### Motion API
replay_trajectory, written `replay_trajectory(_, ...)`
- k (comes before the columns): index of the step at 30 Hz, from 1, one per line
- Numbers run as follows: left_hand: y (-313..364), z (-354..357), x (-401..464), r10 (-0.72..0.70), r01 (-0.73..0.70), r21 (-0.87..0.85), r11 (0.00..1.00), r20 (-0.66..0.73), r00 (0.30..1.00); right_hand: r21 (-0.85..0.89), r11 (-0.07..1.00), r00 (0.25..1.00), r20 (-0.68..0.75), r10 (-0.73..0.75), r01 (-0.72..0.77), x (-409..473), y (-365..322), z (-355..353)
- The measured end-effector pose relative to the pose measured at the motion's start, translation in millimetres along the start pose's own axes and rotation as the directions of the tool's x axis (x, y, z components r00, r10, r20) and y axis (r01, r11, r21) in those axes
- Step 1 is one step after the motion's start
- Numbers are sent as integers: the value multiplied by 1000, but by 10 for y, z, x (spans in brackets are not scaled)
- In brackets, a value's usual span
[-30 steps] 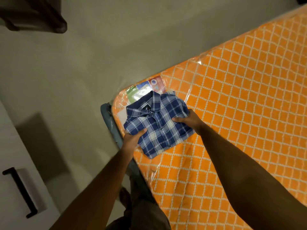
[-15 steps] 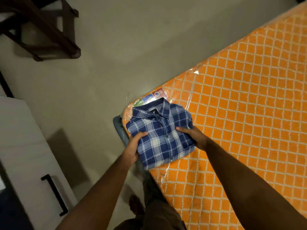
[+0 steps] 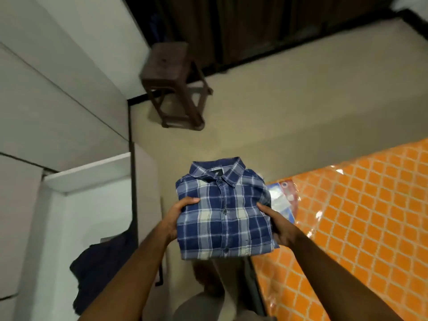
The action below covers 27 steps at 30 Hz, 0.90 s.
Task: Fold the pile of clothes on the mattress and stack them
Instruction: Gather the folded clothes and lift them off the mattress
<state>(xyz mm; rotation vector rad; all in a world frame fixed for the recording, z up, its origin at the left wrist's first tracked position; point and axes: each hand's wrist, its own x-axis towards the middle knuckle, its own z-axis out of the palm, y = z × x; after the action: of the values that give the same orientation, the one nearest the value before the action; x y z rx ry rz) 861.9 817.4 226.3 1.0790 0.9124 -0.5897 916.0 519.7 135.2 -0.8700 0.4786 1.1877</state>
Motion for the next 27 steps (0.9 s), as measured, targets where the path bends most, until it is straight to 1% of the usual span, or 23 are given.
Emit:
replay_trajectory(2, 75, -369, -256, 93, -100, -74, 992, -89, 992, -108, 994, 999, 41, 17, -13, 99, -215, 439)
replay_trajectory(4, 82, -720, -439, 163, -186, -133, 974, -163, 973, -265, 964, 996, 84, 23, 0, 233, -453, 867)
replay_trajectory(7, 27, -1260, -711, 234, -300, -245, 922, -264, 936, -519, 853, 988, 153, 28, 56, 507, -685, 1632)
replay_trajectory(10, -34, -1666, -891, 264, -377, -360, 853, -326, 908, -642, 759, 971, 230, 60, 105, 798, -833, 2354)
replay_trajectory(11, -40, -1765, -914, 268, -395, -385, 834, -343, 900, -663, 739, 966, 249, 68, 119, 885, -867, 2529)
replay_trajectory(13, -54, -2080, -1030, 271, -450, -450, 772, -408, 872, -740, 658, 961, 262, 88, 142, 1165, -873, 3074)
replay_trajectory(16, -74, -2548, -1174, 250, -516, -550, 657, -487, 837, -851, 504, 962, 242, 128, 147, 1619, -781, 3895)
replay_trajectory(20, -186, -3227, -1156, 236, -562, -662, 496, -521, 821, -931, 328, 961, 222, 164, 159, 2111, -561, 4825)
replay_trajectory(23, -246, -3499, -1015, 239, -580, -709, 401, -530, 814, -964, 223, 963, 189, 194, 144, 2453, -472, 5289)
replay_trajectory(24, -287, -3591, -932, 218, -584, -725, 364, -543, 811, -976, 170, 960, 173, 221, 137, 2604, -403, 5453)
replay_trajectory(27, -349, -3719, -603, 144, -581, -769, 267, -564, 813, -989, 73, 961, 141, 236, 127, 3008, -341, 5716)
